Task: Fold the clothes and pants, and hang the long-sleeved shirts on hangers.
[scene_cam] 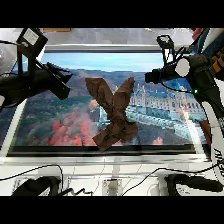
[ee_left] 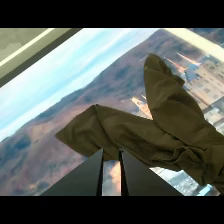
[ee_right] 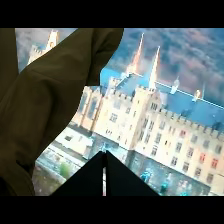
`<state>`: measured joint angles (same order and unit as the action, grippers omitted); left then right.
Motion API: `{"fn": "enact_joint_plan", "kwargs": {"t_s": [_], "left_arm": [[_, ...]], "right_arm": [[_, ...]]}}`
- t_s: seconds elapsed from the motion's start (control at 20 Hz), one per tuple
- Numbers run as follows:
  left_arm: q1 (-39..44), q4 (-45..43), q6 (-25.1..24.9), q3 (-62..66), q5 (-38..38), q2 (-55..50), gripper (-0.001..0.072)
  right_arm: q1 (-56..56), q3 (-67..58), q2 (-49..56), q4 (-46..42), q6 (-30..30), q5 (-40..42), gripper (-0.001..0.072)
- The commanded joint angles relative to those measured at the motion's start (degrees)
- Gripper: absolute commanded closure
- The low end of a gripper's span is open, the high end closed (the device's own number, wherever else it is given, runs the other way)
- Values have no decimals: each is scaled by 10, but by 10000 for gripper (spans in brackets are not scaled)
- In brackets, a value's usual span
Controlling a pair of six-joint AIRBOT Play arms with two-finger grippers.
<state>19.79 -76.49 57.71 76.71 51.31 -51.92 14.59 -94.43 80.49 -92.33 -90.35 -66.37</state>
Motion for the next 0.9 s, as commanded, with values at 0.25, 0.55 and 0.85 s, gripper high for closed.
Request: {"fn": "enact_joint_plan", "kwargs": {"t_s": [0.25,0.55,0.85], "left_arm": [[0,0,0,0,0,0,592],[0,0,0,0,0,0,592],[1,21,0,0,0,-4,592]], "right_arm": [[0,0,0,0,0,0,699],[0,0,0,0,0,0,698],[0,0,0,2,0,4,699]]}}
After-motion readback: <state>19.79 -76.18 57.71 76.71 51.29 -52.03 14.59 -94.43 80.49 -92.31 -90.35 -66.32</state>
